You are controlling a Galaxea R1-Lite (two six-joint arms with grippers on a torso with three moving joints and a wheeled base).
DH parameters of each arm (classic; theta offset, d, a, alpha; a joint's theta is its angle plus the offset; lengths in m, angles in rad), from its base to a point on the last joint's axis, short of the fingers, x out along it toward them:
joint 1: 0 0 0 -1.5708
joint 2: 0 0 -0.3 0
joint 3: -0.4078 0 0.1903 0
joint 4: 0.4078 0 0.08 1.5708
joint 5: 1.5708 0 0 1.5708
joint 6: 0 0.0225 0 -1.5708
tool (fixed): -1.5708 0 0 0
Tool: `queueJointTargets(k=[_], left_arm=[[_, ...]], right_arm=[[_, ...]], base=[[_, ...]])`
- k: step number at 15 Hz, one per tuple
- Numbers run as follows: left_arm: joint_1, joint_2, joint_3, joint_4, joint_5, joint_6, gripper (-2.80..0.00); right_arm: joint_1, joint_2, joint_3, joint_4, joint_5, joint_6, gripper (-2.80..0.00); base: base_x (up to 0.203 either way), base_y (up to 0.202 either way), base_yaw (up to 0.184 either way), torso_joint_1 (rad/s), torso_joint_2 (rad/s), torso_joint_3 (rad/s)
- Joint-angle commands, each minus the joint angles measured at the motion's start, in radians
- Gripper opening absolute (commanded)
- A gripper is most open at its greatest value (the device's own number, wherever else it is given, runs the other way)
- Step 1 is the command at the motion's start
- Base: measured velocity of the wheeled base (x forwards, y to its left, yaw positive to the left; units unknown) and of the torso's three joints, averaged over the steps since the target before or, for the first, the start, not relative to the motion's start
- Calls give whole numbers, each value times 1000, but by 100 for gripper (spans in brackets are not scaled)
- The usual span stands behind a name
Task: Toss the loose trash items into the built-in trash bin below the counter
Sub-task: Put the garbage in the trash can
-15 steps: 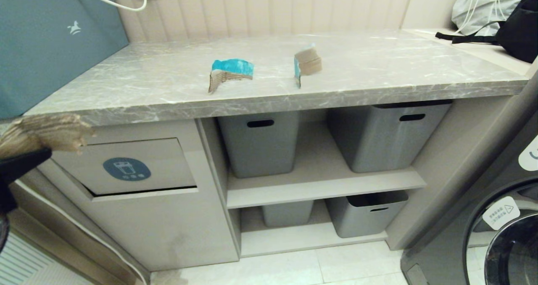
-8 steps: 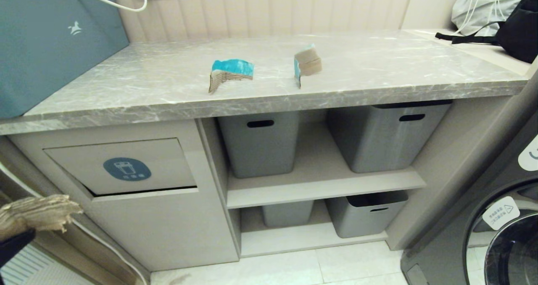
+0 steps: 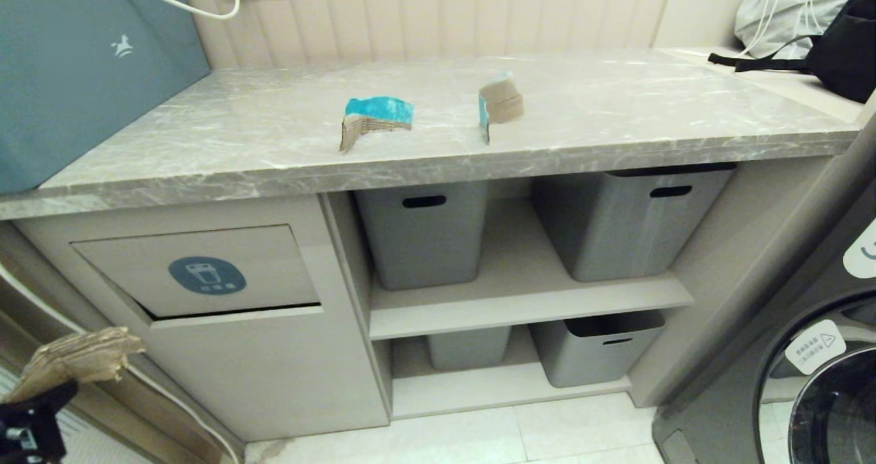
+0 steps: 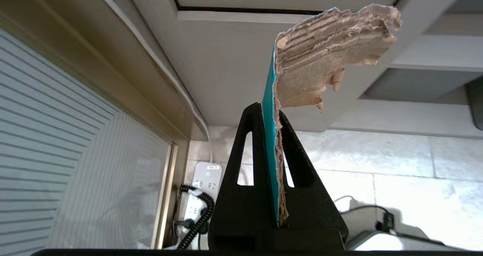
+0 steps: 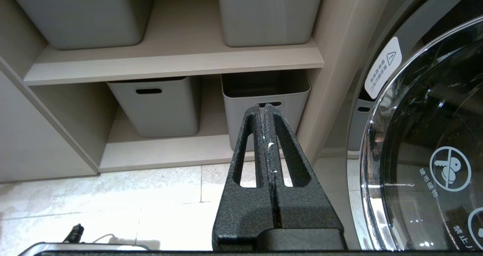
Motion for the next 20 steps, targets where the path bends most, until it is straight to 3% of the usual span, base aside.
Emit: queueJointTargets(k=[1, 5, 17, 20], left_arm=[[13, 99, 86, -160, -3, 2, -280], [-13, 250, 224, -486, -52, 5, -280], [-103, 748, 269, -1041, -66, 6, -280], [-117, 865, 232, -1115, -66, 8, -280]], right_arm=[[0, 0, 0, 0, 0, 0, -280], [1, 0, 0, 0, 0, -1, -280], [-1, 0, 0, 0, 0, -1, -280], [-1, 0, 0, 0, 0, 0, -280]], base=[[0, 0, 0, 0, 0, 0], [0, 0, 0, 0, 0, 0], [0, 0, 0, 0, 0, 0], [0, 0, 0, 0, 0, 0]])
